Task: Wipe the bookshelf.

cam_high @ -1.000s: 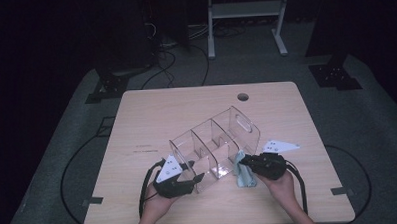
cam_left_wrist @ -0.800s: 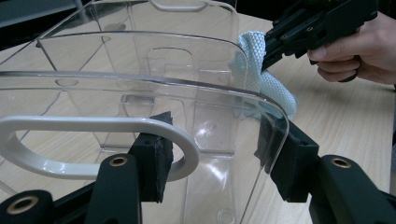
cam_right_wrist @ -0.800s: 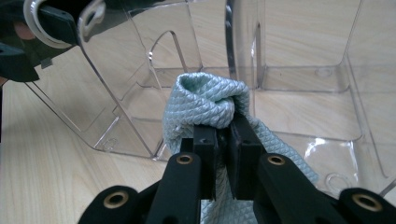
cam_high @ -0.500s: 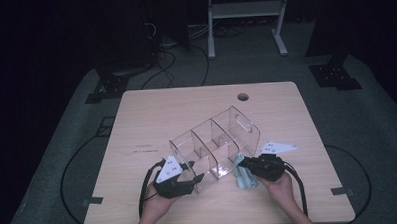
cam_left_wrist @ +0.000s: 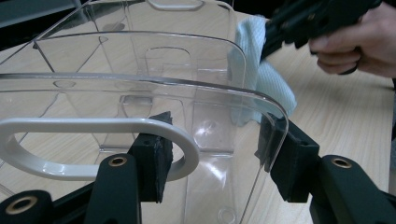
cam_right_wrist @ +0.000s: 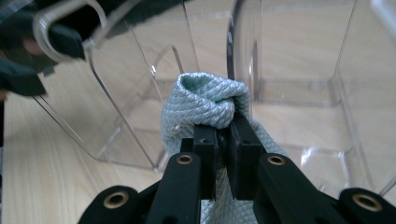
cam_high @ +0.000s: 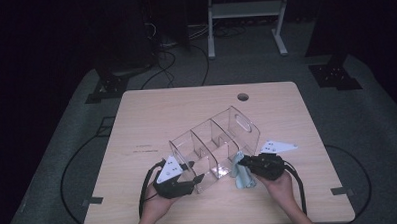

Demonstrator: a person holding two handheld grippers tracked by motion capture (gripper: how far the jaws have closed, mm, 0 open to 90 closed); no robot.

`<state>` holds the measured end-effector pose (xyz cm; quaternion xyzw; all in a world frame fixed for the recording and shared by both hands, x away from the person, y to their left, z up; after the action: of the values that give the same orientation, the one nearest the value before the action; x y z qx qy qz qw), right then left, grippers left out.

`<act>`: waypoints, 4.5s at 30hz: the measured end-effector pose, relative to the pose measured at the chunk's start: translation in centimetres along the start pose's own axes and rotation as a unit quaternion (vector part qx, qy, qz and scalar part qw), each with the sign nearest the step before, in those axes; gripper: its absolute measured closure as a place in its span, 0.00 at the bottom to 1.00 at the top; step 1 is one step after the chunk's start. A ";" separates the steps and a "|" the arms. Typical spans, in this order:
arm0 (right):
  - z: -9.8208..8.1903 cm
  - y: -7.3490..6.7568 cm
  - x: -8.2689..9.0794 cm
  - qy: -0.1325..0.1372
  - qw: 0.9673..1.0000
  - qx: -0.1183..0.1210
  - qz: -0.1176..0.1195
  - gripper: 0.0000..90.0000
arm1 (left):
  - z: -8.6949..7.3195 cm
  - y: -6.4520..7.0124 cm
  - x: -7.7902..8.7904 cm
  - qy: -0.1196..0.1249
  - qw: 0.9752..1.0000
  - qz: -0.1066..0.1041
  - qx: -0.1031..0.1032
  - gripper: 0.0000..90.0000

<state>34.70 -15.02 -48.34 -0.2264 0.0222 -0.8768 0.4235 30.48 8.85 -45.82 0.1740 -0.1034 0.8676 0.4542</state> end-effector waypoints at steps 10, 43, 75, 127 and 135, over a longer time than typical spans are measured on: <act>-0.6 0.6 -0.2 -0.008 1.000 -0.004 -0.004 0.92 | 0.0 0.1 0.0 -0.004 1.000 0.001 -0.005 0.51; -1.1 -5.7 -2.7 -0.045 0.996 0.049 0.064 0.92 | 0.1 0.2 0.0 -0.007 1.000 0.000 -0.004 0.51; -2.0 -5.0 -3.4 -0.046 0.997 0.043 0.047 0.92 | 0.1 0.4 -0.2 -0.009 1.000 0.001 -0.005 0.51; 3.5 -5.2 0.1 0.019 0.997 0.054 0.047 0.91 | 0.6 2.3 -0.5 -0.018 0.997 -0.063 -0.031 0.49; 3.0 -4.9 0.0 0.025 0.997 0.045 0.050 0.91 | 0.6 2.3 -0.4 -0.019 0.997 -0.074 -0.032 0.49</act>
<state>32.34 -11.37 -44.57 -0.1836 0.0048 -0.8603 0.4756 28.89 7.07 -45.50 0.1832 -0.1269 0.8245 0.5201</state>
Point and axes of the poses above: each handheld gripper's, and its own axes: x roughly backward along the jaws, z roughly out of its top, y roughly to its right, the point moved 6 cm from there along -x, roughly forward along the jaws, and after that the axes turned 3 degrees about y, right-handed, at the moved point
